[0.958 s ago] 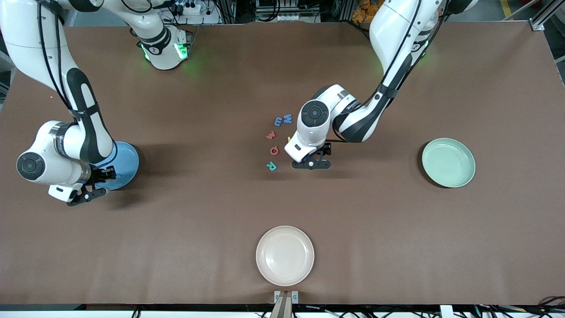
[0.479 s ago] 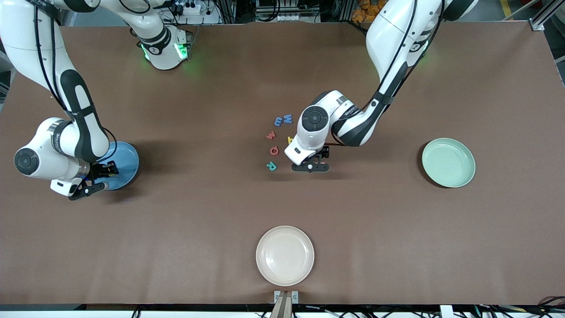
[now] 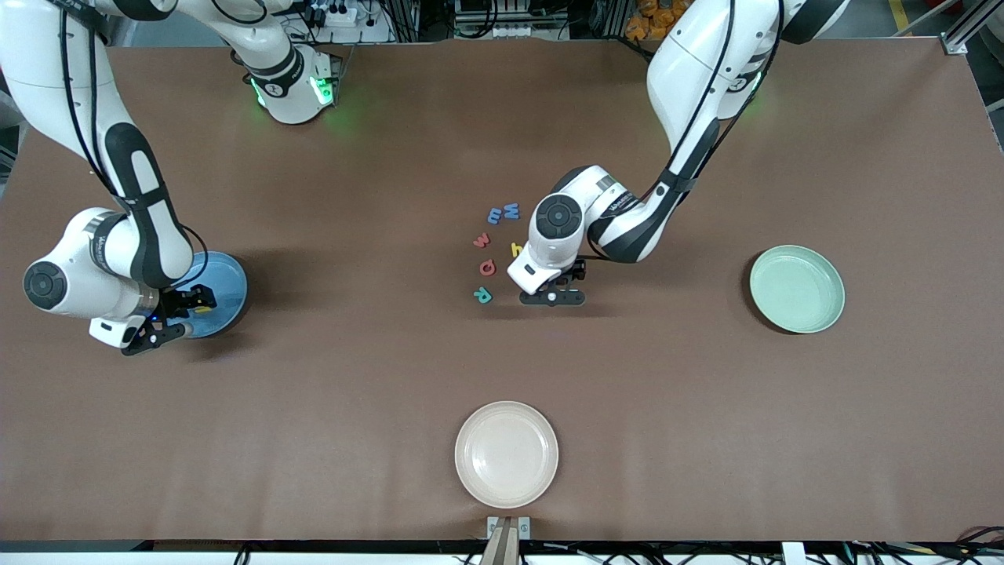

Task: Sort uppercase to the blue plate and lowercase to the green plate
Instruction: 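Drop the H on the blue plate while the left gripper grasps blue a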

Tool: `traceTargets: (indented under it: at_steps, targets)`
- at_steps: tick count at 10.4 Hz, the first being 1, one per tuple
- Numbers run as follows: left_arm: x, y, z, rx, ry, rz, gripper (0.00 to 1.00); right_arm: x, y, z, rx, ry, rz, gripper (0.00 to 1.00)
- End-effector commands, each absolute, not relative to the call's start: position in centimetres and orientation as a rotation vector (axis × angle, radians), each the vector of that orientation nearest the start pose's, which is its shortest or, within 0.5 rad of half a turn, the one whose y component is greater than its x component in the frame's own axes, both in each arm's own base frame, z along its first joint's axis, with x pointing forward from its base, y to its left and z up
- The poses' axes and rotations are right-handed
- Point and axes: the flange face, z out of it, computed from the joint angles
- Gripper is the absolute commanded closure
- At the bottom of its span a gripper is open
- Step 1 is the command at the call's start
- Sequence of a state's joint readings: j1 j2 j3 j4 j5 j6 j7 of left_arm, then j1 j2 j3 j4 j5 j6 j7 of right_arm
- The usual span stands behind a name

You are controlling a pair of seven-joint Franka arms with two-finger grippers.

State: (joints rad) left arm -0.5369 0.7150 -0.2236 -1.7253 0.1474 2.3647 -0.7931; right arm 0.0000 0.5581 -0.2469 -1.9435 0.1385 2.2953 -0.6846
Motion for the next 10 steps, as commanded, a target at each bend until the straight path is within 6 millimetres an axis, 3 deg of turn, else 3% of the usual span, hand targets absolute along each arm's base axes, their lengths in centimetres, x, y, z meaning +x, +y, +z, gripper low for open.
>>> traceTargets:
  at_steps: [1,6,10]
  targets:
    - [48.4,-44.8,17.3,-3.128,0.007,0.078,0.11,58.5,-14.1,20.1,-3.01,-0.533,0.259,0.2]
    - [48.6,-44.8,17.2,-3.138,0.004,0.067,0.22,61.4,-10.6,24.8,-2.983,-0.35,0.399,0.21]
    - [48.7,-44.6,17.1,-3.137,-0.003,0.069,0.31,62.3,-3.8,27.4,-3.017,-0.273,0.406,0.2]
